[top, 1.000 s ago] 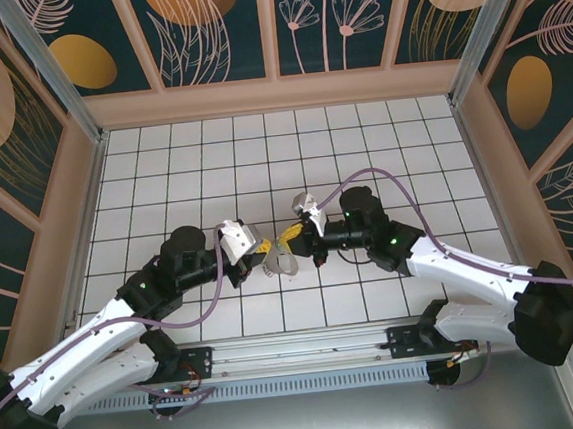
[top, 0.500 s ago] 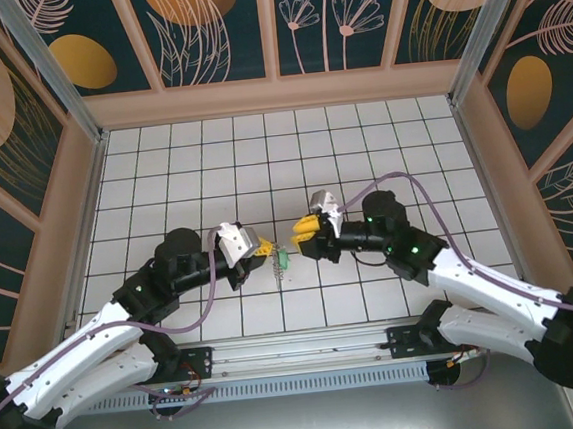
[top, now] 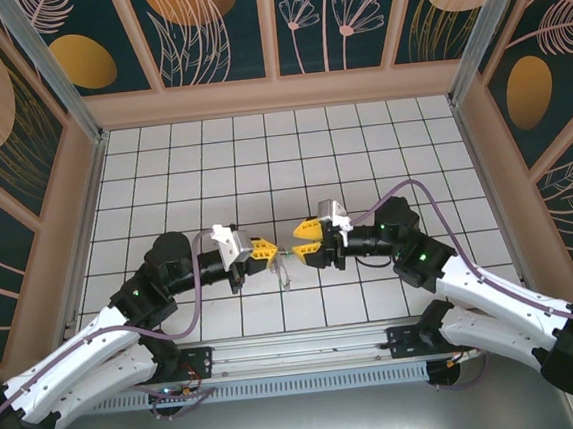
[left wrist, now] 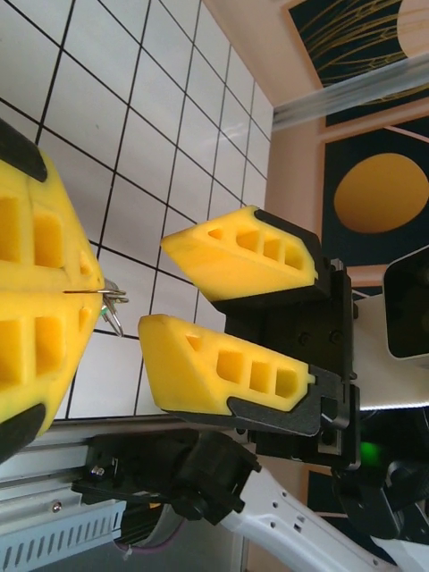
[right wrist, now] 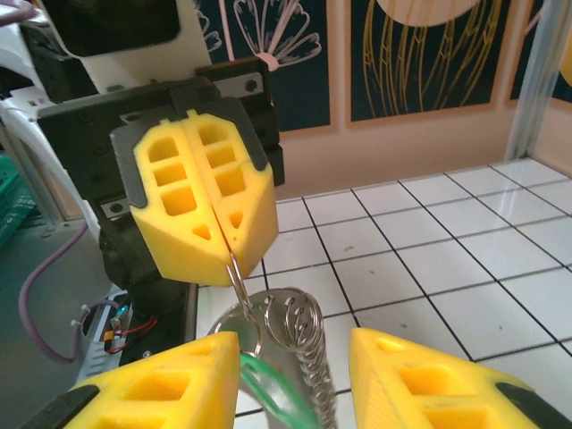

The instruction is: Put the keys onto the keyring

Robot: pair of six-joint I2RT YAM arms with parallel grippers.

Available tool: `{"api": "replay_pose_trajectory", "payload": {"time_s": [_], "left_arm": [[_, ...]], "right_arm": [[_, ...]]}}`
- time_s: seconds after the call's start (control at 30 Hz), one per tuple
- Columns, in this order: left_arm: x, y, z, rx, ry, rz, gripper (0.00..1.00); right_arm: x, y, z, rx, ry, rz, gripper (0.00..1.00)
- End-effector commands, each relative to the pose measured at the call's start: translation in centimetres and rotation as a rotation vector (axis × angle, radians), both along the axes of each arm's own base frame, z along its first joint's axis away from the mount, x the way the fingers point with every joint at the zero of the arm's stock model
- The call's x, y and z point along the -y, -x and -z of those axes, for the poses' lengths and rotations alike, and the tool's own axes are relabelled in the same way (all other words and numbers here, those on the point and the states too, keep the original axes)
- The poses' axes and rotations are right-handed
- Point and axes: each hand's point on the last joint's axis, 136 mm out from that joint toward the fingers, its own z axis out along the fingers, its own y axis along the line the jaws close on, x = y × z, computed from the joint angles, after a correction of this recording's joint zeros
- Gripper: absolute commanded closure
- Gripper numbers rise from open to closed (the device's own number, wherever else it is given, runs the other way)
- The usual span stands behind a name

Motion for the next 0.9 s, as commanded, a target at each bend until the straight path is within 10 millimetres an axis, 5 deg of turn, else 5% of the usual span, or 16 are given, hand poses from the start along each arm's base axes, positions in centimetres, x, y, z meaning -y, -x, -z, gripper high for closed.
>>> {"api": "replay_pose_trajectory", "payload": {"time_s": [0.0,0.63,0.87], "left_arm": [[0.2,0.9,-1.4,0.022,0.055,0.045,1.0],[0.3,0.9,-1.2,0.038,0.048,0.054,1.0],[0.2,0.7,-1.1,0.044,0.041,0.038,1.0]], "right_arm": [[-0.3,1.3,-1.1,0.062,-0.041,-0.079,0.65],[-2.2,2.4,-0.3,0.046,-0.017,-0.18,0.78],[-1.8,1.9,-0.7,0.06,-0.021,-0.121,0.73]]}}
